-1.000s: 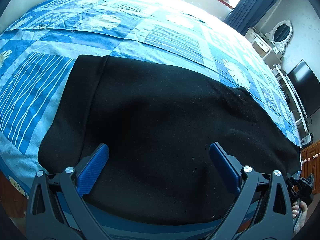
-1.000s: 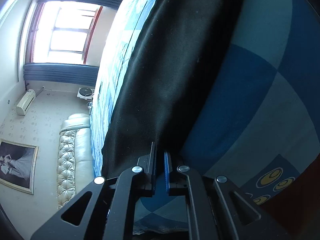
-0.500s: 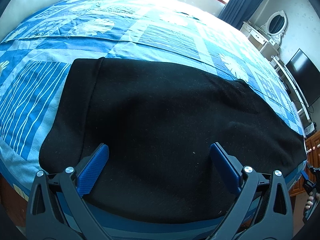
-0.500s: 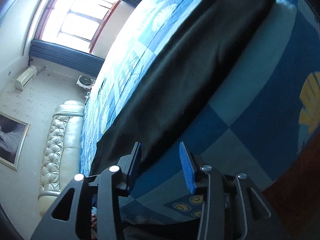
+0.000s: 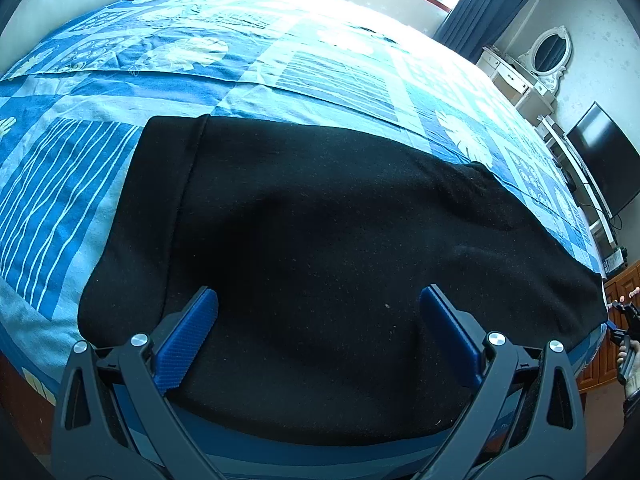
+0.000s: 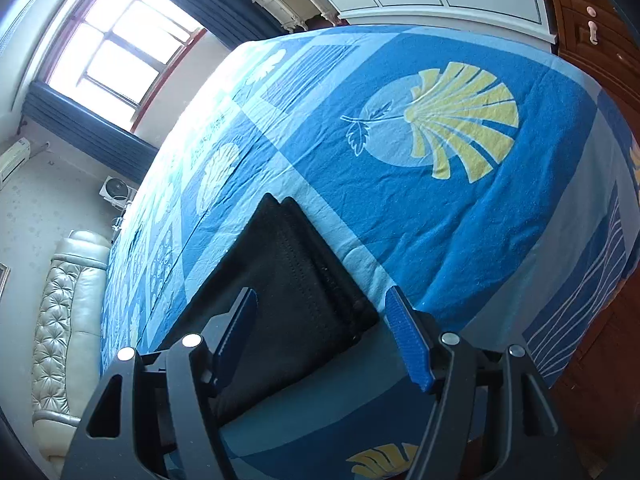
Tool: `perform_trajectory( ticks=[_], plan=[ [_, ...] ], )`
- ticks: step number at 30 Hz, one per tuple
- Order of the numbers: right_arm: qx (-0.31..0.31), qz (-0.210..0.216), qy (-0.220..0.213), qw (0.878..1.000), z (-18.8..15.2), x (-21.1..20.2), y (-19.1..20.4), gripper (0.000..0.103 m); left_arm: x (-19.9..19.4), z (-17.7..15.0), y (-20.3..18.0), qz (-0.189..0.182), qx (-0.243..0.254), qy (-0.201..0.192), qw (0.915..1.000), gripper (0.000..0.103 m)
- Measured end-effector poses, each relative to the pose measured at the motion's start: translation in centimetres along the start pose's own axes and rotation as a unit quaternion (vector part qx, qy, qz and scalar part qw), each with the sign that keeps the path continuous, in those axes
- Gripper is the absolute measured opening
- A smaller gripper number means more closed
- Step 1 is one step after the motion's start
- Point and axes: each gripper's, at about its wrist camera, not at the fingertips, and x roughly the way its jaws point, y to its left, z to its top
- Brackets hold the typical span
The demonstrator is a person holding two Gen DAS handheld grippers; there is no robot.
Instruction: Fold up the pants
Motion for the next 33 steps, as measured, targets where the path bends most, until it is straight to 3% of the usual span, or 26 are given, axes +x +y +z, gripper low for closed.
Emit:
perform_trajectory(
  ticks=[7,8,9,11,13,15,20,28,33],
  plan=[
    [-0.034,0.014,0.061,0.997,0.4,2.8,1.5,0.066,0.4,0.2,-0.5,0.02,0.001,0.006,0.9998,0.101],
    [-0.044,0.016,0.068,0.997,0.3,3.0,2.0,0.06,0.5,0.2,-0.5,0.022,0.001,0.006,0.9997,0.101],
    [-0.055,0.017,0.083,0.995,0.2,3.3,2.4,0.044,0.5,0.2,-0.6,0.025,0.002,0.005,0.9997,0.101],
    [-0.075,0.004,0.104,0.992,-0.2,4.1,3.5,0.033,0.5,0.2,-0.7,0.029,0.004,0.004,0.9996,0.101],
    [-0.092,-0.009,0.106,0.99,-0.5,4.3,4.3,0.029,0.5,0.2,-0.7,0.031,0.007,0.005,0.9995,0.101],
    [-0.092,-0.015,0.101,0.99,-0.5,4.2,4.7,0.022,0.5,0.2,-0.6,0.028,0.007,0.006,0.9996,0.101],
    [-0.106,-0.036,0.068,0.991,-0.8,2.5,6.4,0.02,0.1,0.3,-0.6,0.024,0.009,0.008,0.9996,0.101],
    [-0.156,-0.019,0.017,0.987,-2.2,-1.8,13.2,0.02,-1.0,0.2,-1.1,0.052,0.031,0.013,0.9981,0.101],
    [-0.195,0.006,0.003,0.981,-4.3,-3.2,18.5,0.02,-1.7,-0.1,-0.5,0.043,0.02,0.016,0.9987,0.101]
  ],
)
